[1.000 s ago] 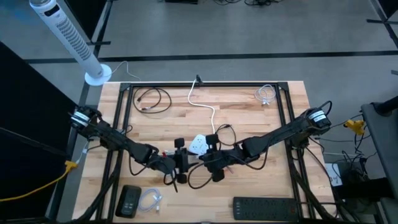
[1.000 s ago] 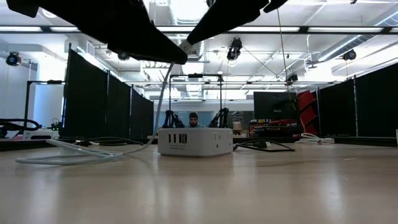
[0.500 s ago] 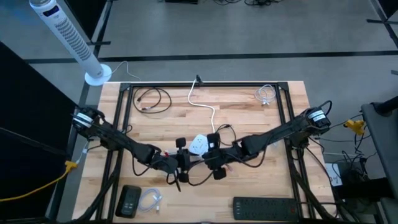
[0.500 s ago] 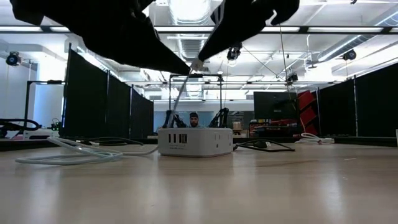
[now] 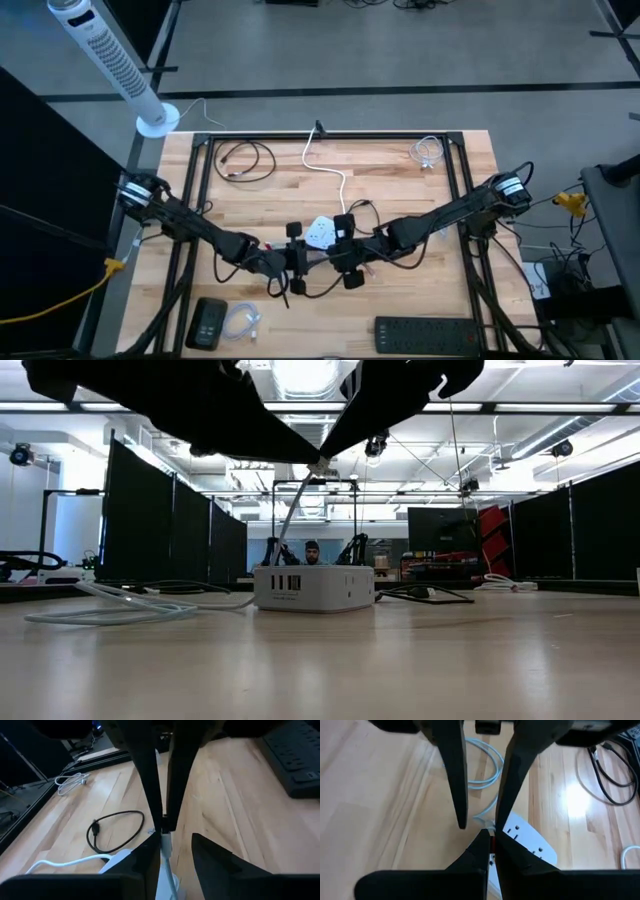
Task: Plug in charger cables
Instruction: Insert the left white charger cable into the white outlet
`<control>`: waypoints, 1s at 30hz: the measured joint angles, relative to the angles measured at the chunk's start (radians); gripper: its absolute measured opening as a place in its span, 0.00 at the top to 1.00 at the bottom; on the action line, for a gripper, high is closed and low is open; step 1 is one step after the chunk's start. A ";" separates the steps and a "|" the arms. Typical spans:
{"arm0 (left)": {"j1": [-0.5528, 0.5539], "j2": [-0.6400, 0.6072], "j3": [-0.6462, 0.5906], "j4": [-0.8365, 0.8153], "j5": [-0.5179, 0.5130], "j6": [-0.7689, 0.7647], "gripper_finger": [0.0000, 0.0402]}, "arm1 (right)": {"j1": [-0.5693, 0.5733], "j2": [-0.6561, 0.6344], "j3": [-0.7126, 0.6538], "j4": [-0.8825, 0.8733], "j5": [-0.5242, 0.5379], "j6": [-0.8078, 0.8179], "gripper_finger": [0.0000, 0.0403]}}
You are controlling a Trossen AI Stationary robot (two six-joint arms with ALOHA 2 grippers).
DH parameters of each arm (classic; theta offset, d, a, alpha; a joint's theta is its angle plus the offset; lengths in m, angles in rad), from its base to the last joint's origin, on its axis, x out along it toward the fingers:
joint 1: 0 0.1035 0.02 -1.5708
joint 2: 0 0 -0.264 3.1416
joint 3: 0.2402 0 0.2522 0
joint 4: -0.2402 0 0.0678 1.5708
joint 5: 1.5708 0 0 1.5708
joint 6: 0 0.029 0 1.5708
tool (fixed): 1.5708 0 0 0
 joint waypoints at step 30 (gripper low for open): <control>0.027 0.025 0.000 -0.010 -0.002 -0.051 0.97 | 0.000 0.000 -0.009 0.015 -0.018 0.044 0.99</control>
